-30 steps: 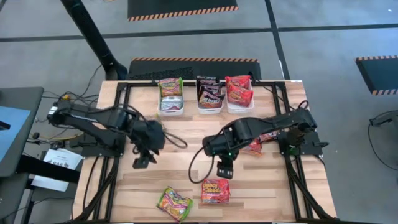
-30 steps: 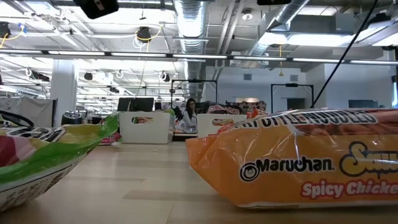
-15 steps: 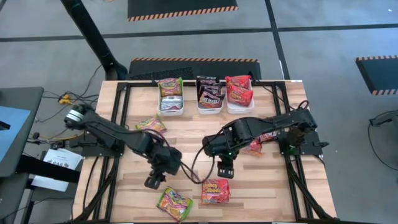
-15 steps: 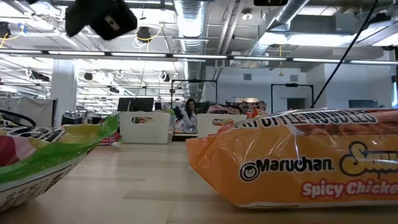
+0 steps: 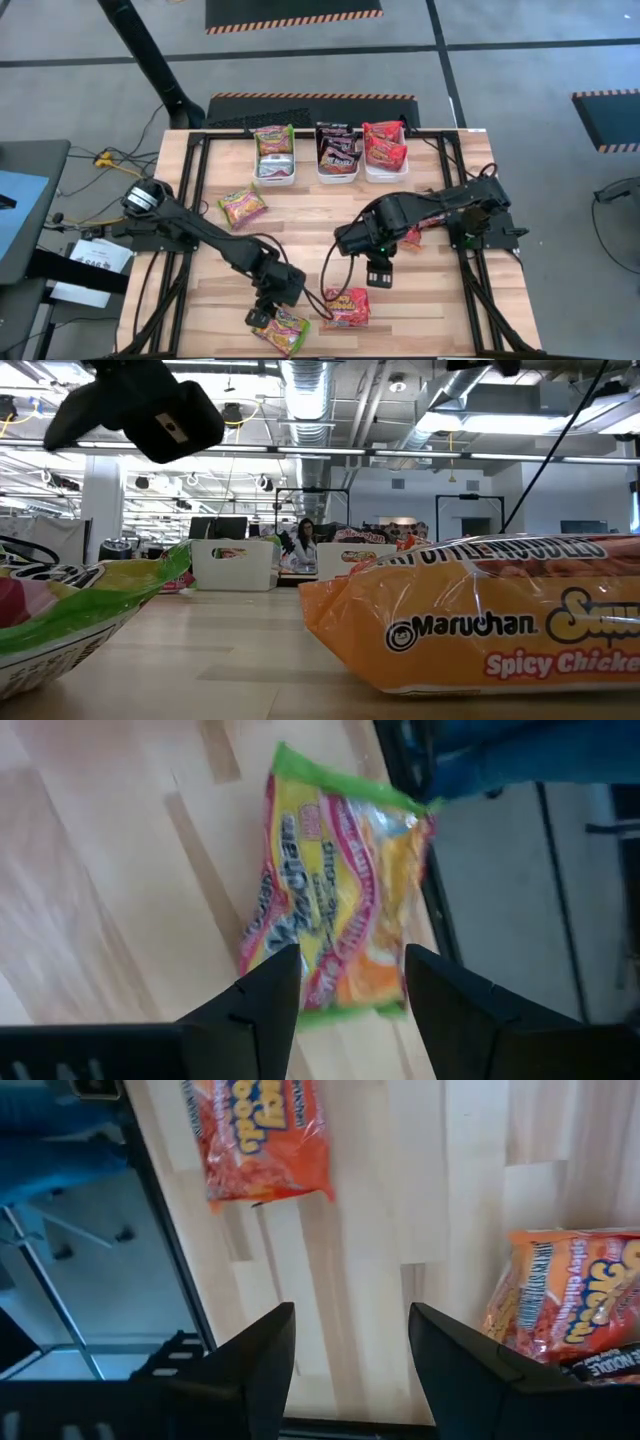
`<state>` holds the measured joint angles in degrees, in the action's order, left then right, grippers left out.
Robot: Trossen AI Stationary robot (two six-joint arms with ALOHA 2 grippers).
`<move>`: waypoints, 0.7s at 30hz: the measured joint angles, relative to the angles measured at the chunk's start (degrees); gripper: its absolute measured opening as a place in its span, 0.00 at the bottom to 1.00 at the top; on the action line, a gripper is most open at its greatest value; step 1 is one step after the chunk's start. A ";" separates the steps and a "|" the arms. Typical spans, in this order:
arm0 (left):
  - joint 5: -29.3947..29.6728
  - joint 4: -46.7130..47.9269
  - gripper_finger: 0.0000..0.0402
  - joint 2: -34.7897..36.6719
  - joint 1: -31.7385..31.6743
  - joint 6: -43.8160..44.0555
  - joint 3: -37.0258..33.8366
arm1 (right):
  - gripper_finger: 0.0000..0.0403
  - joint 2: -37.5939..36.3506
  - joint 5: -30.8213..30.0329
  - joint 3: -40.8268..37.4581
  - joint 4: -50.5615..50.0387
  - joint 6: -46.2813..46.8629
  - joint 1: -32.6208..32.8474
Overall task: Sort Maruchan noodles
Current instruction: Put the green noodle pack into the left white bin
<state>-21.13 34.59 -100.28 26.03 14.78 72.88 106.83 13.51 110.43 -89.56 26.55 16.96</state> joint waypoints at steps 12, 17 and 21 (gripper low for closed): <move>3.83 -7.41 0.42 -6.57 1.22 -0.49 0.04 | 0.55 -0.15 0.01 -0.02 0.18 0.44 2.50; 1.58 -9.07 0.42 -9.69 1.36 0.00 0.02 | 0.55 -0.15 -0.01 -0.04 0.23 0.85 2.57; 3.36 -8.24 0.42 -10.94 1.34 0.04 -0.02 | 0.55 -0.15 -0.10 -0.04 0.37 0.88 2.54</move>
<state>-17.77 26.35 -111.22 27.37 14.82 72.86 106.67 13.41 110.39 -89.19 27.42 19.51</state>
